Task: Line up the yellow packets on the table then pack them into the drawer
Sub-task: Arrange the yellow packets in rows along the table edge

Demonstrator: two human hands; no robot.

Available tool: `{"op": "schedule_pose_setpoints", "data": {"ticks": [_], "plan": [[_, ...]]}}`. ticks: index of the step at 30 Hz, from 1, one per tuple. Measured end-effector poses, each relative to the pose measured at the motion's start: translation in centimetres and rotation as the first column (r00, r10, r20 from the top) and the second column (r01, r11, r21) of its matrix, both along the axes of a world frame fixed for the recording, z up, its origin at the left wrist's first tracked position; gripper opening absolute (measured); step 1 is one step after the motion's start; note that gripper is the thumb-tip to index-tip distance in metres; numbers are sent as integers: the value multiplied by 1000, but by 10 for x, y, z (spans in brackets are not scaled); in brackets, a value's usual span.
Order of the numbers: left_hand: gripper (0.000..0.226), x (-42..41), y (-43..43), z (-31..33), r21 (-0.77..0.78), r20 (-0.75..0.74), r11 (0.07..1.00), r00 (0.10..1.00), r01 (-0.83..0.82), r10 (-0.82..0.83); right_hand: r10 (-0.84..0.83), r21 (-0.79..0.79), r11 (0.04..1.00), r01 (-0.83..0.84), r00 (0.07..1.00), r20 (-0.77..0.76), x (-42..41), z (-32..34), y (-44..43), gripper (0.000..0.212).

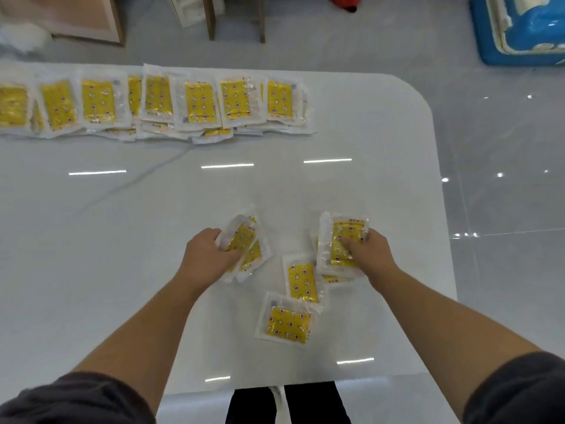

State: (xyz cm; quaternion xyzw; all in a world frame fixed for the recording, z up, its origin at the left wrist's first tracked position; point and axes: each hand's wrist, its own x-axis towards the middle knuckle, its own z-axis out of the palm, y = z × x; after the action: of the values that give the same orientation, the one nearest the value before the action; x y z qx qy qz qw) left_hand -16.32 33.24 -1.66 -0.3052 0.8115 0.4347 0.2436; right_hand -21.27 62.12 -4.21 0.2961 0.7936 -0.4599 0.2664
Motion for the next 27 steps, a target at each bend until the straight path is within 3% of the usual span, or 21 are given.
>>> {"op": "schedule_pose_setpoints", "data": {"ticks": [5,12,19,27], "plan": [[15,-44,-27,24,128,-53,969,974,-213,222,15,-317,948,11,997,79,-56,12,-48,13],[19,-94,-93,35,182,-149,911,905,-371,398,87,-439,897,-50,994,65,-118,18,-156,15],[31,-142,-215,16,61,-225,912,885,-405,408,29,-386,921,-45,998,-47,-169,13,-280,30],[20,-197,-334,-6,-32,-256,939,911,-344,325,-20,-234,972,-24,982,-187,-217,-1,-422,60]]}}
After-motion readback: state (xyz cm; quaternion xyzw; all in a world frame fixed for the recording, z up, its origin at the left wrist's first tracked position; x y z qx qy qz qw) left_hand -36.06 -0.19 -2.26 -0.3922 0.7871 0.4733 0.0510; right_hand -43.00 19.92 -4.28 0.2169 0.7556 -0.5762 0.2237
